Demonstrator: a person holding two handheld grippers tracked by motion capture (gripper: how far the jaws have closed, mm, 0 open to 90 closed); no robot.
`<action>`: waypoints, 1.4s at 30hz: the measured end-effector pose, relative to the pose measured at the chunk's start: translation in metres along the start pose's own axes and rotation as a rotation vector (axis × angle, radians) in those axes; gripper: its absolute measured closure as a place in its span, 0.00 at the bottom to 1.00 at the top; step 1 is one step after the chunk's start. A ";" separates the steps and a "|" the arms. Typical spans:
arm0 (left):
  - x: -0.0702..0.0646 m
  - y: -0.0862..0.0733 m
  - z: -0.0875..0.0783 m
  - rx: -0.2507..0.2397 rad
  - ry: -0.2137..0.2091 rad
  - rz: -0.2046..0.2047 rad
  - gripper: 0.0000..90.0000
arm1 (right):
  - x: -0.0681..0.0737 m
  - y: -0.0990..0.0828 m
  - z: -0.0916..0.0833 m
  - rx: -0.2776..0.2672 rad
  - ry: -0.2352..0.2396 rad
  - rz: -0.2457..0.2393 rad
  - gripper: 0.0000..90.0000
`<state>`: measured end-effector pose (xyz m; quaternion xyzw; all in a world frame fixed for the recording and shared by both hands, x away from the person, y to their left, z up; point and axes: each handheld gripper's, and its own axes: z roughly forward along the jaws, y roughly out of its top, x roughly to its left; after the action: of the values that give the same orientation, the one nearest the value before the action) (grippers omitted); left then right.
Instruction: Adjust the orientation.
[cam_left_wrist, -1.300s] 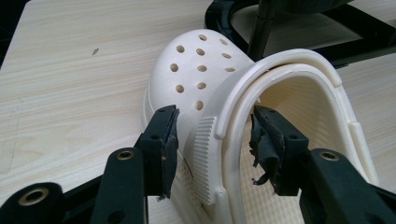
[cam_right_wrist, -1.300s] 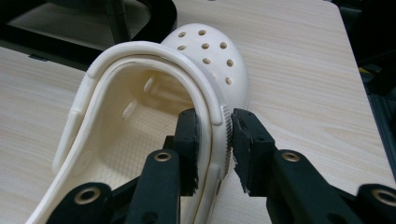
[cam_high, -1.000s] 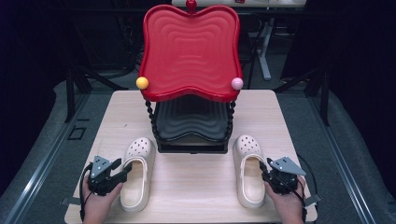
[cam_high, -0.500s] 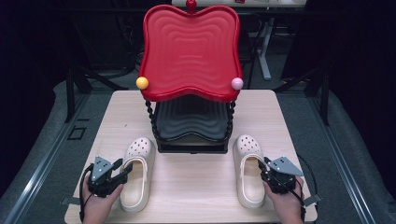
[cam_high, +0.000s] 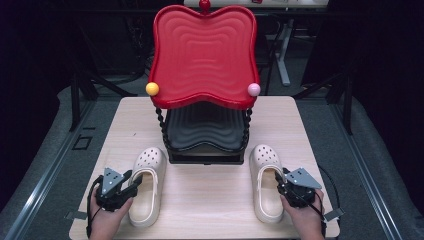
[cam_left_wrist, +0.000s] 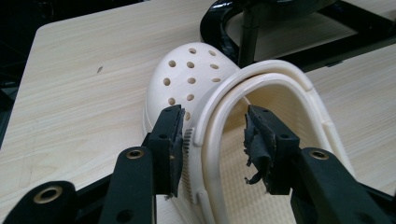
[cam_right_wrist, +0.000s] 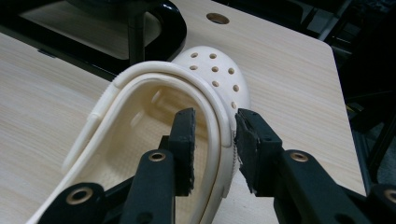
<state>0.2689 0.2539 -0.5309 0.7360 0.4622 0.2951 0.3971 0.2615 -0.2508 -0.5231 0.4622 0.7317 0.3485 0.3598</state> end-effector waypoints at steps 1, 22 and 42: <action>0.000 0.000 0.001 -0.001 0.005 0.001 0.63 | 0.000 0.000 0.001 0.001 -0.001 -0.001 0.75; 0.000 0.001 0.013 0.042 0.048 0.018 0.76 | 0.000 0.003 0.013 0.051 -0.028 -0.047 0.82; 0.004 0.003 0.009 0.054 0.055 0.021 0.83 | 0.002 0.005 0.005 0.061 -0.026 -0.017 0.84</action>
<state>0.2794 0.2543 -0.5331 0.7427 0.4730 0.3067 0.3614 0.2675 -0.2463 -0.5218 0.4712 0.7412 0.3169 0.3581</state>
